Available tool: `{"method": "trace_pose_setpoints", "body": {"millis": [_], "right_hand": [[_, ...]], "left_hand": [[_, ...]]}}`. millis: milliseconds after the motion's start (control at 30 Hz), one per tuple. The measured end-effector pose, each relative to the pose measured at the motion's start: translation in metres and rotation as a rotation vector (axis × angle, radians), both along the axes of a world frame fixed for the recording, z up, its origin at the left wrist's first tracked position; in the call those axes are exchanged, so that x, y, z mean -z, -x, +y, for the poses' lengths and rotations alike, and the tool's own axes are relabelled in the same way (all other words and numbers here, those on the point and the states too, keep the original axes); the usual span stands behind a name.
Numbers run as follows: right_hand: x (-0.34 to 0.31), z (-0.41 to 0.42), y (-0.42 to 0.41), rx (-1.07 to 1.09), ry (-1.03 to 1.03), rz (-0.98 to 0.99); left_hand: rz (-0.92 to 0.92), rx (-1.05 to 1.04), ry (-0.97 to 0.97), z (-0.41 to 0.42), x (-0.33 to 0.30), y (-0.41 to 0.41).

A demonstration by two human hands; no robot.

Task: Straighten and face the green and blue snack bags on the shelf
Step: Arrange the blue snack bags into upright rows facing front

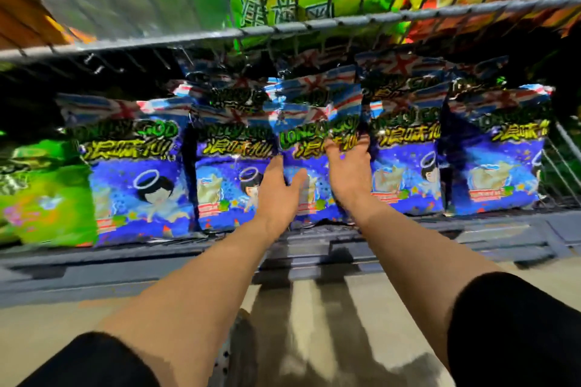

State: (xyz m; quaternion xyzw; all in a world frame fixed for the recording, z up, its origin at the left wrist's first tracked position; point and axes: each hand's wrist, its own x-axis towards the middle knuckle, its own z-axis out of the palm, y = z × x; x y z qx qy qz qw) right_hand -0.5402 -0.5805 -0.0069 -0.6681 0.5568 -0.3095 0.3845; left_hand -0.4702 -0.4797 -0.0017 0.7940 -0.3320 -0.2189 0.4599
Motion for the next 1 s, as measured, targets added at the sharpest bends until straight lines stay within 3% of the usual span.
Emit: {"method": "trace_pose_setpoints", "body": {"millis": [233,467,567,767,867,1000], "right_hand": [[0.007,-0.016,0.001,-0.077,-0.163,-0.031],[0.016,-0.028,0.001,-0.218,-0.373,-0.341],[0.015,-0.027,0.007,-0.249,-0.391,-0.384],[0.008,-0.014,0.013,-0.091,-0.274,-0.181],[-0.002,0.005,0.009,0.069,-0.019,-0.061],[-0.021,0.05,-0.009,0.185,0.41,0.106]], "left_hand": [[0.216,-0.045,0.023,-0.021,0.015,0.0],[0.573,0.007,0.107,-0.028,0.023,-0.003],[0.616,-0.006,0.147,-0.033,0.029,-0.003],[0.476,-0.074,0.098,-0.041,0.019,0.008],[0.189,-0.123,-0.023,-0.021,0.006,0.006],[-0.214,-0.153,0.025,0.03,-0.023,-0.016]]}}
